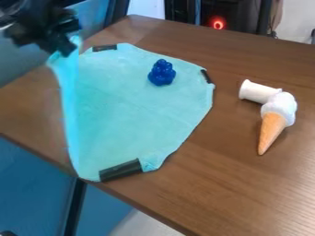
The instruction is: Fold the cloth from left to right
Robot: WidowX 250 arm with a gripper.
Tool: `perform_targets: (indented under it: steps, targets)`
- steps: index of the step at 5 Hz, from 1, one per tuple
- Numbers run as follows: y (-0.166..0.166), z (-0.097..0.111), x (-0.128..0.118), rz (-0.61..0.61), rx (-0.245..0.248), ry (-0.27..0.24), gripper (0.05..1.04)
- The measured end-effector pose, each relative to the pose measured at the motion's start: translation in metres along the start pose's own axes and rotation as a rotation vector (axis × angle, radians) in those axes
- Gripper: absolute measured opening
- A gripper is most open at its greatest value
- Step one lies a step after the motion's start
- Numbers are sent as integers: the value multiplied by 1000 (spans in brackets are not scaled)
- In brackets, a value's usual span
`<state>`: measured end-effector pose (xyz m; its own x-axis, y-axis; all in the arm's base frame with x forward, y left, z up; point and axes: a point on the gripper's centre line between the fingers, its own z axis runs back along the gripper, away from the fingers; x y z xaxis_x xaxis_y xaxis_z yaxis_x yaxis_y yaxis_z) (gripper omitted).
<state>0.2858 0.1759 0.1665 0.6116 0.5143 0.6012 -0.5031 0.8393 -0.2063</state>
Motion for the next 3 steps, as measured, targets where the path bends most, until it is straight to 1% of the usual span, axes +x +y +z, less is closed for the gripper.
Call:
perform_targets:
  steps: [1, 2, 3]
  targets:
    - [-27, -1, 7, 11, -11, -3, 58]
    - [-57, -11, 10, 15, -13, 16, 58]
    - [-90, -22, 15, 26, -8, 20, 58]
